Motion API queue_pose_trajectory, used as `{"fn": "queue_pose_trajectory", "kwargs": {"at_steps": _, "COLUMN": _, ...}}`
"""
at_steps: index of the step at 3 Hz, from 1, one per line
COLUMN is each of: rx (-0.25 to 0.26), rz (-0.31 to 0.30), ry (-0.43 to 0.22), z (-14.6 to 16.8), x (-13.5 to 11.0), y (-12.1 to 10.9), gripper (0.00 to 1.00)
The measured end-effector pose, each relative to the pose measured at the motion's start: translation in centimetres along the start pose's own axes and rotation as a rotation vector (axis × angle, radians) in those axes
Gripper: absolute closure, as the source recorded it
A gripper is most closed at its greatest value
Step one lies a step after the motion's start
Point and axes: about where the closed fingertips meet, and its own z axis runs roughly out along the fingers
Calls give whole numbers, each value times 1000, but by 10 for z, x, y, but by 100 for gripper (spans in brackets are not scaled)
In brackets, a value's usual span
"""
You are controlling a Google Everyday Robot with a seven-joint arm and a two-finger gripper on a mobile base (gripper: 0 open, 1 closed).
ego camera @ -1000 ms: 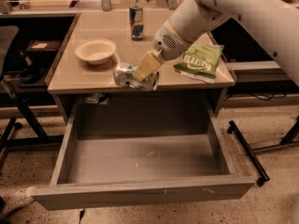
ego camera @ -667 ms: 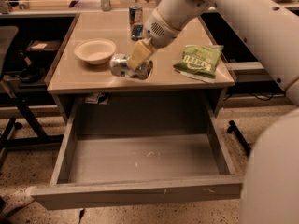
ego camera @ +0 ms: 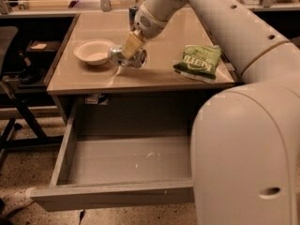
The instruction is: Pick 7up can from top drawer and place on counter
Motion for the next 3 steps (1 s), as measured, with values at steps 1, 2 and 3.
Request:
{"fn": "queue_pose_trajectory", "kwargs": {"at_steps": 1, "rx": 26, "rz": 35, "ry": -2, "z": 14, "x": 5, "y": -39, "gripper": 100}}
{"fn": "queue_pose_trajectory", "kwargs": {"at_steps": 2, "rx": 58, "rz": 76, "ry": 8, "z": 22, "x": 19, "y": -73, "gripper": 100}}
{"fn": "queue_pose_trajectory", "kwargs": {"at_steps": 3, "rx": 62, "rz": 76, "ry": 3, "z": 23, "x": 17, "y": -76, "gripper": 82}}
